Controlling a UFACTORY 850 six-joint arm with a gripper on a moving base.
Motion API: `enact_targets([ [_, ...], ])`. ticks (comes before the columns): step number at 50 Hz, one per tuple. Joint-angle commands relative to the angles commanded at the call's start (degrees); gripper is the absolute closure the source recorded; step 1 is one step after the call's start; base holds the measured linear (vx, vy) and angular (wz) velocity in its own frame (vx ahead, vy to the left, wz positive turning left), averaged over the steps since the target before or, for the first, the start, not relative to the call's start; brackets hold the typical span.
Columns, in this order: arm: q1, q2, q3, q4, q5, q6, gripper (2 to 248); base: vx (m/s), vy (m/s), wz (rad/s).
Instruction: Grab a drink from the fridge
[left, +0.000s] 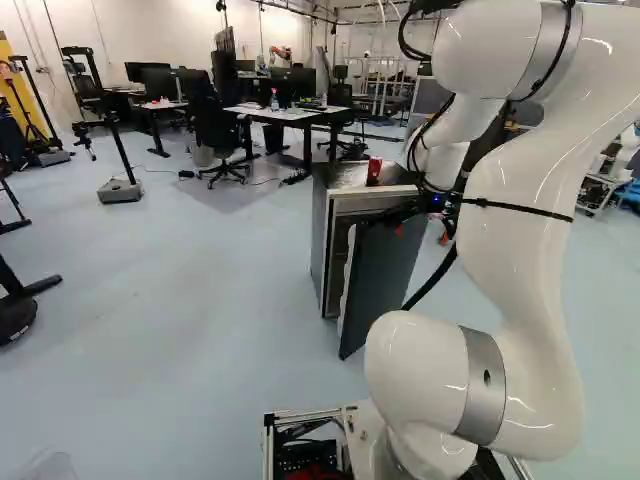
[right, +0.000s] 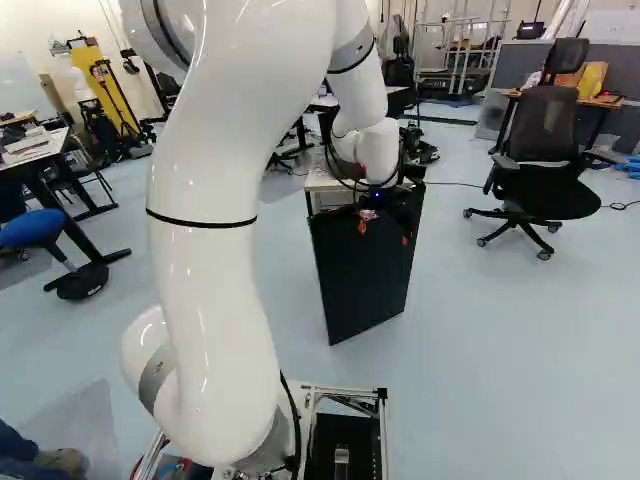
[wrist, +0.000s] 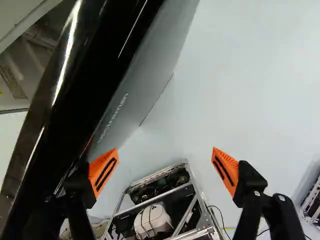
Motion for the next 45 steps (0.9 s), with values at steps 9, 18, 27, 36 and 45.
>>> enact_targets([
  [9,1.2,1.0,1.4,0.0,2.8,0.0,3,0.0,0.0,0.0],
  [18,2.5,1.7,2.4,0.0,5.7,0.0,3,0.0,0.0,0.0],
  [27,3.7,2.3,3.2,0.0,8.6,0.0,3,0.0,0.0,0.0],
  [36,4.9,2.8,3.9,0.0,11.5,0.0,3,0.0,0.0,0.0],
  [45,6.0,3.4,4.6,0.0,13.8,0.0,3,0.0,0.0,0.0],
])
